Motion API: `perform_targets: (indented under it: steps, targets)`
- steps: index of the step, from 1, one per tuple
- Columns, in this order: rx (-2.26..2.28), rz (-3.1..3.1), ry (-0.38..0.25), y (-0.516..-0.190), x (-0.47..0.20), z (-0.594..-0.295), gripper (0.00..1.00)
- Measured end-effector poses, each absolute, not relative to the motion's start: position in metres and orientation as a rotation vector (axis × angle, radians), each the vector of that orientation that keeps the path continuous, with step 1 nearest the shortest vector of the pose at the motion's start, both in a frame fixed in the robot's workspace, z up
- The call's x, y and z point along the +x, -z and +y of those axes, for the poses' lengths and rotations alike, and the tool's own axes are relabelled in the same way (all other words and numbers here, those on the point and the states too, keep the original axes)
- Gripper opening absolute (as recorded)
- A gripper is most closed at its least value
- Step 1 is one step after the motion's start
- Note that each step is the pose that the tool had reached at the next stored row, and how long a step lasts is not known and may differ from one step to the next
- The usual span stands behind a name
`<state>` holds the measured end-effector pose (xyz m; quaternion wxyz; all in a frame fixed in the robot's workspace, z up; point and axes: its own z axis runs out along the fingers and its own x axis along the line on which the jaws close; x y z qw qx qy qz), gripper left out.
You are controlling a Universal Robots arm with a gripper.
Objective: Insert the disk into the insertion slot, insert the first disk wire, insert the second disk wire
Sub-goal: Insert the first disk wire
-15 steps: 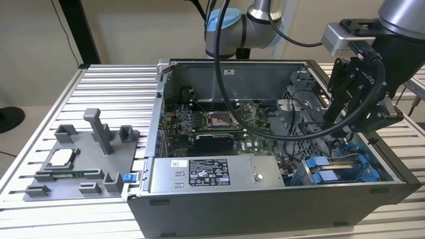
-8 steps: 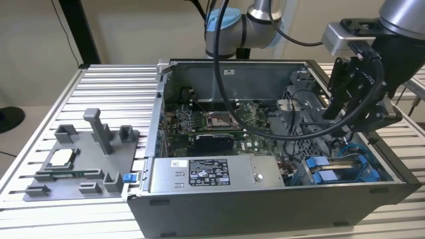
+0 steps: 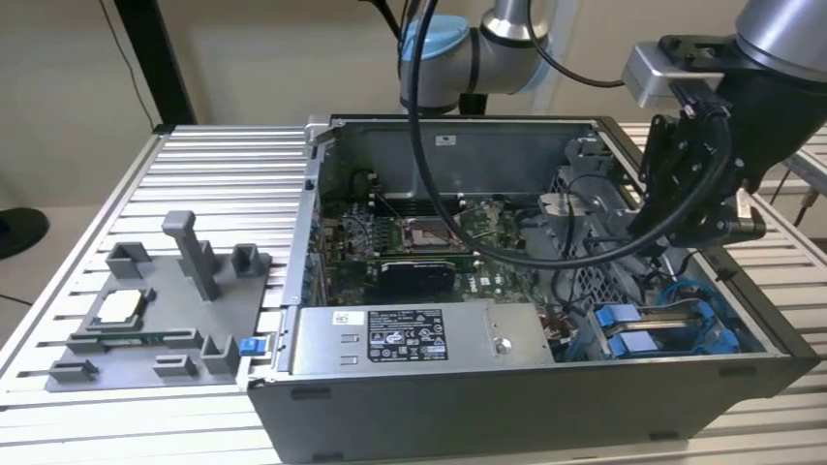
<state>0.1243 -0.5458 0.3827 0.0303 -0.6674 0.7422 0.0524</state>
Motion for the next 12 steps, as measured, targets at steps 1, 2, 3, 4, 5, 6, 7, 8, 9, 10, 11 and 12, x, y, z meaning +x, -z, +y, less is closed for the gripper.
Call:
perform_targets:
  steps: [1, 2, 3, 4, 5, 6, 7, 8, 9, 10, 11, 12]
  targets:
    - [-2.052, 2.291, -0.162, -0.3828, 0.1239, -0.5458, 1.00]
    - [-2.049, 2.293, -0.163, -0.3830, 0.1234, -0.5460, 1.00]
    - [-2.045, 2.295, -0.164, -0.3836, 0.1230, -0.5462, 1.00]
    - [-2.043, 2.297, -0.164, -0.3843, 0.1229, -0.5466, 1.00]
    - [-2.040, 2.299, -0.164, -0.3851, 0.1228, -0.5471, 1.00]
    - [-2.038, 2.301, -0.164, -0.3859, 0.1227, -0.5475, 1.00]
    - [-2.036, 2.303, -0.164, -0.3862, 0.1225, -0.5479, 1.00]
    - [-2.033, 2.305, -0.164, -0.3862, 0.1223, -0.5481, 1.00]
    - [-2.031, 2.307, -0.164, -0.3862, 0.1220, -0.5481, 1.00]
    - [-2.027, 2.310, -0.163, -0.3862, 0.1219, -0.5481, 1.00]
    - [-2.024, 2.313, -0.163, -0.3862, 0.1219, -0.5481, 1.00]
    - [-2.021, 2.315, -0.163, -0.3862, 0.1219, -0.5481, 1.00]
